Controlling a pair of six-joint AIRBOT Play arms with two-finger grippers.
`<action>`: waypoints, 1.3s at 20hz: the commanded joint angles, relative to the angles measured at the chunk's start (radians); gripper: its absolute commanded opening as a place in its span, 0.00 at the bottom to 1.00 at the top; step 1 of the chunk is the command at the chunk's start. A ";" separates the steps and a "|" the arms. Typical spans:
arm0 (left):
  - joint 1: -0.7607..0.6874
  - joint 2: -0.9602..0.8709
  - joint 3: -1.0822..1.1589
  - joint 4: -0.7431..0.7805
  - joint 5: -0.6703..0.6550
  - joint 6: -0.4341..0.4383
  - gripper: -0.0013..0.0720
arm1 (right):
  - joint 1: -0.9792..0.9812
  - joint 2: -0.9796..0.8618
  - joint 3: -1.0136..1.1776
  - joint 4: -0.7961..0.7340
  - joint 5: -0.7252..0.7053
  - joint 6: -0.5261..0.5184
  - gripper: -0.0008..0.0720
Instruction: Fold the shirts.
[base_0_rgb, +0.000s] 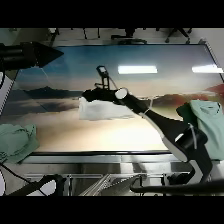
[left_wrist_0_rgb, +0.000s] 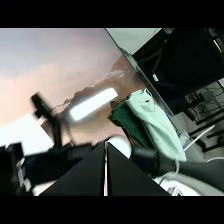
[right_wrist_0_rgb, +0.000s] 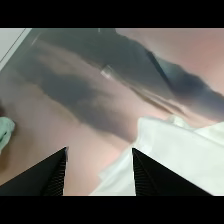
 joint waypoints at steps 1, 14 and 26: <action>0.002 0.005 -0.013 -0.002 -0.003 0.008 0.04 | -0.190 0.095 0.001 -0.209 0.291 0.216 0.65; -0.006 0.004 -0.013 -0.002 -0.039 0.008 0.04 | -0.502 -0.064 -0.062 -0.443 0.705 0.449 0.90; -0.006 0.003 -0.013 0.006 -0.046 0.012 0.04 | -0.510 0.026 0.024 -0.150 0.672 0.327 0.03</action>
